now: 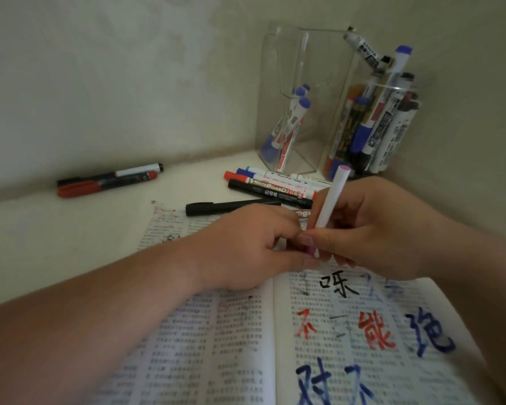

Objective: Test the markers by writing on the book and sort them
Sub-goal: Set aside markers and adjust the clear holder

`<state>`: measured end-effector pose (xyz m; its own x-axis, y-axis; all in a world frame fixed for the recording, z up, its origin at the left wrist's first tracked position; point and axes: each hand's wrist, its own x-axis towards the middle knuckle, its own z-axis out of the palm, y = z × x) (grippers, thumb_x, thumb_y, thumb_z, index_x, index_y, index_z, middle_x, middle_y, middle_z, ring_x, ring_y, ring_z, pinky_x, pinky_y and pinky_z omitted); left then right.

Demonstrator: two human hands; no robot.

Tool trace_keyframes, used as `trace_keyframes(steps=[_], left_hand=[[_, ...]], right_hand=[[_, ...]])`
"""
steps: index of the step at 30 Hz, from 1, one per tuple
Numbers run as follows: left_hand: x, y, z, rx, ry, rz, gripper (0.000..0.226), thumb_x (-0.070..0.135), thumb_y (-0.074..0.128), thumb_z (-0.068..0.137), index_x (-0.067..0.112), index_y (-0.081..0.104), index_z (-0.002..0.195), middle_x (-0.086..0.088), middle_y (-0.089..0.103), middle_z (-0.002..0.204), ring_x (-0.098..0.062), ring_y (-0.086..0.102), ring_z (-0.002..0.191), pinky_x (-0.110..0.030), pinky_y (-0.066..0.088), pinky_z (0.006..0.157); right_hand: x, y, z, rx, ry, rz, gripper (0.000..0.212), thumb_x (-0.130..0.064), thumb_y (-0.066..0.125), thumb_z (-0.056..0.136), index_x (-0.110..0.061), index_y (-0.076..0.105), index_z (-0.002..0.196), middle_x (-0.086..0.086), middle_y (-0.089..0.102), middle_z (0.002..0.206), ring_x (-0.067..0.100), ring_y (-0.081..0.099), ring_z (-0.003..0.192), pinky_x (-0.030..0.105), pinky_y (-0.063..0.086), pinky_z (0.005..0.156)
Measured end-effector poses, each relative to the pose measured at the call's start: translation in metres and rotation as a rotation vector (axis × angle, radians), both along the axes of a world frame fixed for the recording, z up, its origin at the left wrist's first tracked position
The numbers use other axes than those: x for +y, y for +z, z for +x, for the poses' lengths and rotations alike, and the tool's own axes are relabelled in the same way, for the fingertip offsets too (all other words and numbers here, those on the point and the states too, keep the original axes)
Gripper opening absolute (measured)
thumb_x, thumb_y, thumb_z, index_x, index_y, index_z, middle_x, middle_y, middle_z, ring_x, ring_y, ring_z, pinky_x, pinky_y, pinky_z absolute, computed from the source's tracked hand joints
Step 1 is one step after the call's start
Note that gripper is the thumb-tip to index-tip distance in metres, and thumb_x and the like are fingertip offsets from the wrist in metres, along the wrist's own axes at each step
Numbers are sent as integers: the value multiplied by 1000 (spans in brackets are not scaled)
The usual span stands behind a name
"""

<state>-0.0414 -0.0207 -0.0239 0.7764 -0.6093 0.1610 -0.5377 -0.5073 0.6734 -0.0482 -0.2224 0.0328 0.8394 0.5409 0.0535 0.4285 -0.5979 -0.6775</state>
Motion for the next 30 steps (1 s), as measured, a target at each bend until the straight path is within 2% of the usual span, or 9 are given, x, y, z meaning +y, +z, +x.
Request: trace_keyframes(steps=[3,5,9,12,17,20,23,27,30], left_hand=[[3,7,-3,-25,39,-23,18,36,73,89,22,75,100,15,62,88,4,59,82,-17,45,76],[6,19,-3,-9,109,-63,8,35,73,90,27,71,90,15,58,78,1,53,68,-20,42,65],[26,63,1,47,199,43,10,37,77,86,28,75,89,24,57,56,4,48,51,-13,35,52],[59,98,-3,-29,238,224,13,39,79,83,27,75,88,31,54,51,7,50,49,-9,33,48],[147,93,-19,-116,520,246,7,40,80,81,36,74,81,29,58,59,6,52,56,-11,35,52],[186,63,-26,-162,724,261,6,37,79,83,31,75,82,15,64,72,-3,57,67,-20,41,60],[210,37,-24,-173,861,370,9,37,75,86,28,77,87,9,64,82,-13,61,79,-29,48,72],[227,27,-16,-239,982,439,26,39,73,85,24,71,105,1,63,96,-25,62,95,-36,50,79],[214,33,-10,-317,965,355,41,39,72,87,25,63,123,4,59,99,-23,59,94,-34,47,79]], right_hand=[[3,-6,-2,-55,-33,111,14,-44,76,77,-30,76,78,2,71,69,17,64,59,38,55,58],[3,2,1,-33,-93,317,19,-43,76,69,-27,75,78,5,68,63,10,57,51,25,47,50],[3,33,12,0,-147,669,39,-48,87,55,-18,72,75,33,55,68,23,45,46,26,32,45],[16,56,14,-38,-82,462,37,-49,89,59,-20,75,78,22,66,64,28,49,46,34,38,44],[79,49,31,-190,-6,-145,5,-28,79,86,-33,76,86,-15,72,76,-6,63,66,6,44,56],[137,24,47,-322,46,-348,12,-27,66,96,-28,73,105,-12,69,99,4,63,89,20,53,78],[184,6,65,-445,67,-445,14,-29,56,99,-27,65,109,-1,65,112,22,59,102,38,52,87],[203,6,77,-469,2,-453,31,-32,57,99,-26,57,129,1,60,125,24,57,113,37,49,92],[180,19,76,-448,-42,-478,22,-34,60,96,-28,63,117,-3,64,117,21,58,106,35,51,89]])
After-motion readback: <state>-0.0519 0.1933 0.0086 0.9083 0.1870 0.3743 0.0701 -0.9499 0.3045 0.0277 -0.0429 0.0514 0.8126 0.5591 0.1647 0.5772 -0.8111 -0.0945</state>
